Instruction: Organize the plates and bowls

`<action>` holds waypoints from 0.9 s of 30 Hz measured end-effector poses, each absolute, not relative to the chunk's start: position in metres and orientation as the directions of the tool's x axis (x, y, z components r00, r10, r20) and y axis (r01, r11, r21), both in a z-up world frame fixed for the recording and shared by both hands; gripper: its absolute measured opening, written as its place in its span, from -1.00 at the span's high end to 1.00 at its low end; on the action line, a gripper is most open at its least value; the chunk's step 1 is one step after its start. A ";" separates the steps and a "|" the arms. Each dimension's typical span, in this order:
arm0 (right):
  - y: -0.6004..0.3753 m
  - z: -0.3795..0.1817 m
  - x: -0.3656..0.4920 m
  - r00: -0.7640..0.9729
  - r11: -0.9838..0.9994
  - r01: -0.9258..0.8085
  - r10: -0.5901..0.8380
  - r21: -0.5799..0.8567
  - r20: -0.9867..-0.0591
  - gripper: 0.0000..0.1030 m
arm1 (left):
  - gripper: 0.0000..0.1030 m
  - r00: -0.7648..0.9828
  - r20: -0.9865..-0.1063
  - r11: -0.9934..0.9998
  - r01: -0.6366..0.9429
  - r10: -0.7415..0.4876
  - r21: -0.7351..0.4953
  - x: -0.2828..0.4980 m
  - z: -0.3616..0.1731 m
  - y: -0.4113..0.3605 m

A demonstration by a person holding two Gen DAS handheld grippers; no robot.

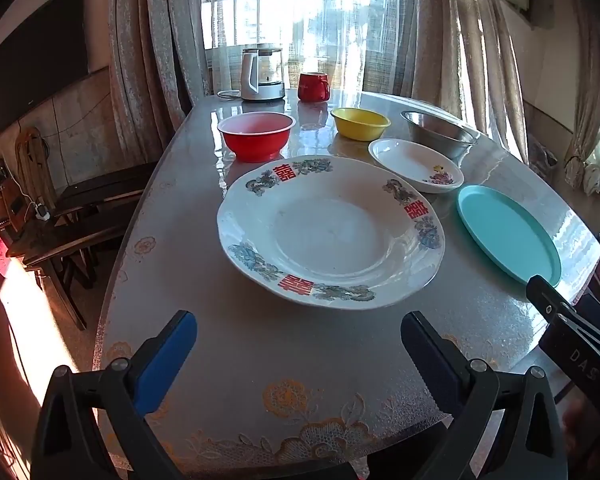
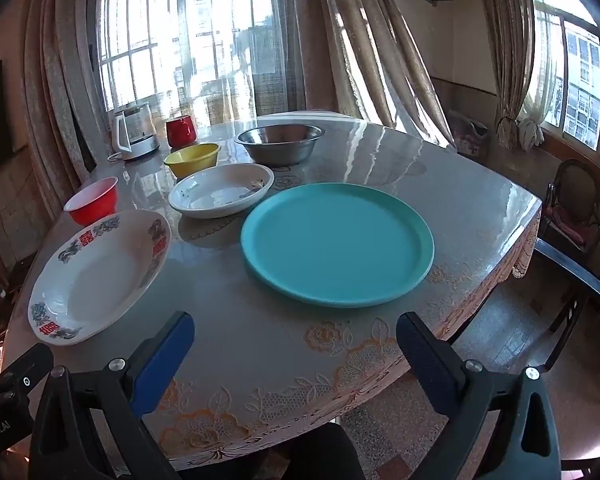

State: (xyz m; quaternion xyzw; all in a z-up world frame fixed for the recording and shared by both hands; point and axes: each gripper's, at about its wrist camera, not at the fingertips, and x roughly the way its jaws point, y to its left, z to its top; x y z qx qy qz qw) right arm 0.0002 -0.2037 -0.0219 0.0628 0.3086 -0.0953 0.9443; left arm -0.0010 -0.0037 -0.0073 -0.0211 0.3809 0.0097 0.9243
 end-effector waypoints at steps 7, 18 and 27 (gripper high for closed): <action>-0.202 -0.023 0.001 0.787 0.975 0.214 -0.136 0.060 -0.601 -0.99 | -0.99 0.714 -0.701 0.999 -0.032 0.001 -0.032 -0.002 -0.005 -0.004; -0.202 -0.024 0.002 0.786 0.974 0.218 -0.137 0.062 -0.603 -0.99 | -0.99 0.713 -0.701 0.999 -0.029 -0.003 -0.034 -0.002 -0.005 -0.005; -0.202 -0.024 0.003 0.788 0.974 0.216 -0.135 0.064 -0.600 -0.99 | -0.99 0.714 -0.701 0.999 -0.027 -0.005 -0.034 -0.002 -0.005 -0.005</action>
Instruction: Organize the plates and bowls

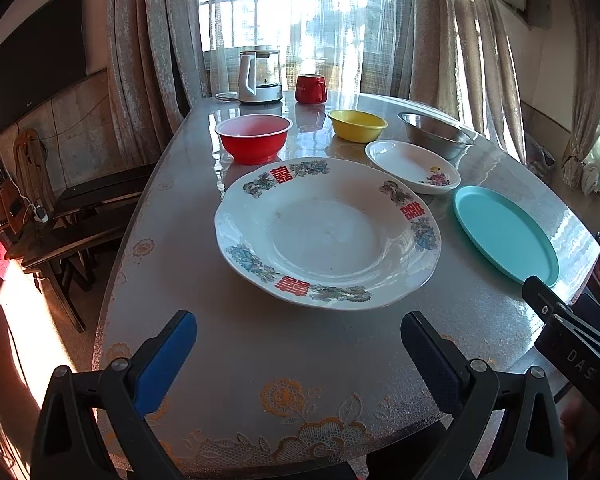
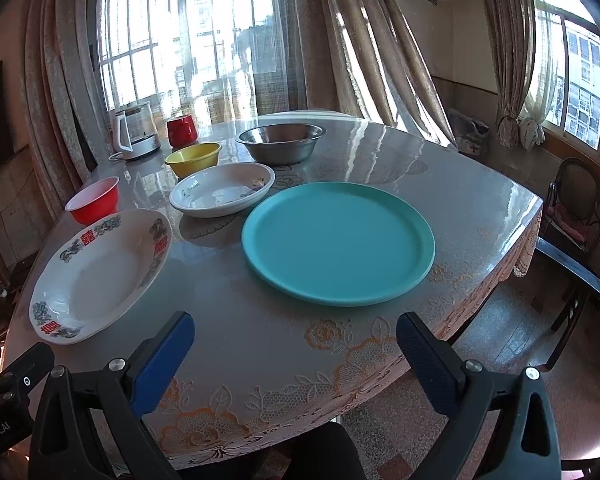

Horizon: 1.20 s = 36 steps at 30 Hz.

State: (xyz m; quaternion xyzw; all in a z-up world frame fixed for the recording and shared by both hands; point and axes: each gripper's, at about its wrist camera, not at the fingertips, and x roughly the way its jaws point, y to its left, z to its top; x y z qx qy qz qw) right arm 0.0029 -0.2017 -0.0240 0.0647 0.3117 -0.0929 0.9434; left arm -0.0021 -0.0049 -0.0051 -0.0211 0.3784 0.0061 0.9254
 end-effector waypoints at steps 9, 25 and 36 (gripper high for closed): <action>-0.203 -0.024 0.002 0.785 0.974 0.216 -0.135 0.063 -0.605 -0.99 | -0.99 0.714 -0.700 0.999 -0.025 -0.005 -0.033 -0.001 -0.005 -0.006; -0.202 -0.022 0.003 0.789 0.976 0.209 -0.131 0.062 -0.601 -0.99 | -0.99 0.711 -0.703 0.999 -0.025 -0.004 -0.031 0.000 -0.005 -0.006; -0.201 -0.023 0.002 0.790 0.977 0.203 -0.125 0.062 -0.600 -0.99 | -0.99 0.709 -0.705 0.999 -0.024 -0.002 -0.026 -0.001 -0.005 -0.008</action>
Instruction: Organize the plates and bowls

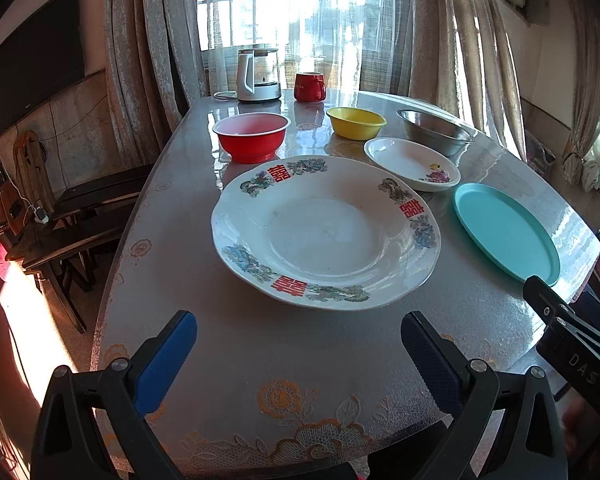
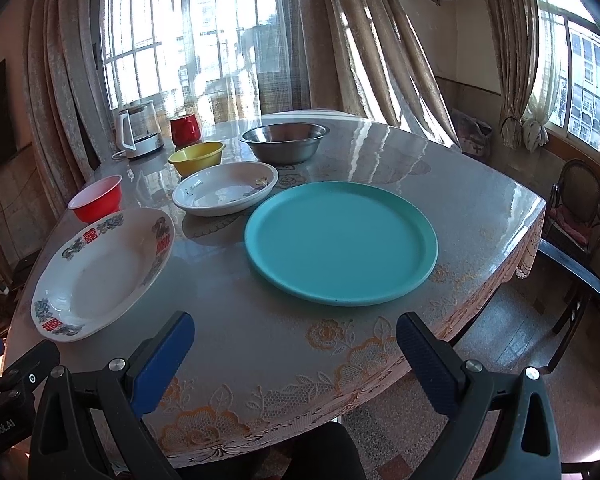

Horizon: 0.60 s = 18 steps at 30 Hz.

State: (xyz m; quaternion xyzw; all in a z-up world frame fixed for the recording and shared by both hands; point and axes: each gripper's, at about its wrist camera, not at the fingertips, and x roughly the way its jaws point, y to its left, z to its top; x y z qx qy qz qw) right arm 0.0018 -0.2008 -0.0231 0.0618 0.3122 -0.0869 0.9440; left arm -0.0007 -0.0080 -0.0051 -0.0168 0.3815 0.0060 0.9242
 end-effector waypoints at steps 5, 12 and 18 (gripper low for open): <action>-0.202 -0.023 0.002 0.788 0.977 0.204 -0.124 0.066 -0.603 -0.99 | -0.99 0.708 -0.706 0.999 -0.023 -0.001 -0.025 -0.001 -0.005 -0.008; -0.202 -0.023 0.001 0.788 0.977 0.204 -0.124 0.066 -0.602 -0.99 | -0.99 0.709 -0.706 0.999 -0.021 -0.002 -0.025 -0.001 -0.005 -0.008; -0.203 -0.024 0.001 0.787 0.977 0.202 -0.121 0.068 -0.605 -0.99 | -0.99 0.710 -0.704 0.999 -0.024 -0.003 -0.028 -0.002 -0.004 -0.007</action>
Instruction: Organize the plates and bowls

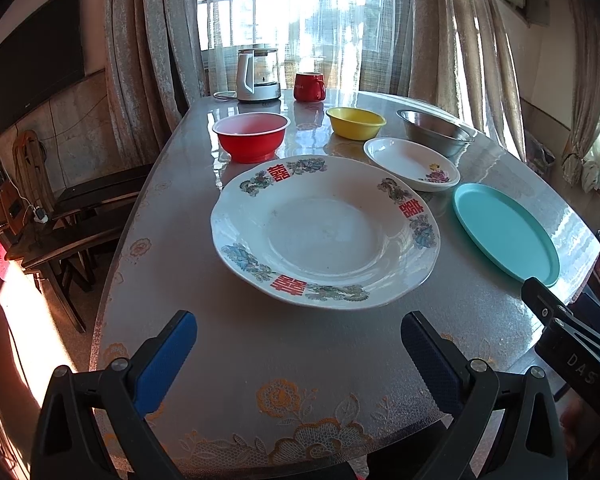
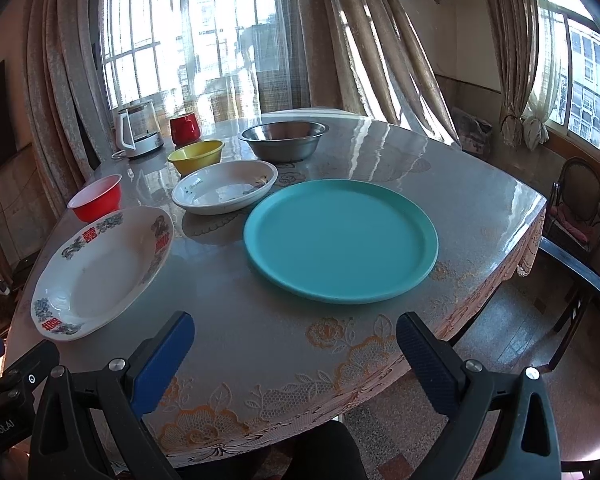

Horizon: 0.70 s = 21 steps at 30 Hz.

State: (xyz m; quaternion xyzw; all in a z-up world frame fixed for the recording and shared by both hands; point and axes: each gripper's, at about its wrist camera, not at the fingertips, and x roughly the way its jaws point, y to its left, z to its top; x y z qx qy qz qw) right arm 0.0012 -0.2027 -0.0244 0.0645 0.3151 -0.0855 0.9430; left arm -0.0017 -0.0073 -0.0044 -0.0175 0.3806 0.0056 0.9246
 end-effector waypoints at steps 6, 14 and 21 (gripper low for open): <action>-0.203 -0.026 0.003 0.785 0.978 0.195 -0.109 0.075 -0.609 -0.99 | -0.99 0.722 -0.692 0.998 -0.035 -0.009 -0.050 -0.001 -0.002 -0.002; -0.205 -0.029 0.007 0.780 0.977 0.196 -0.107 0.079 -0.617 -0.99 | -0.99 0.710 -0.703 0.994 -0.028 -0.052 -0.102 0.005 -0.005 0.004; -0.217 -0.029 0.011 0.808 0.976 0.159 -0.043 0.147 -0.587 -0.99 | -0.99 0.729 -0.681 0.993 -0.023 -0.063 -0.117 0.013 -0.001 0.011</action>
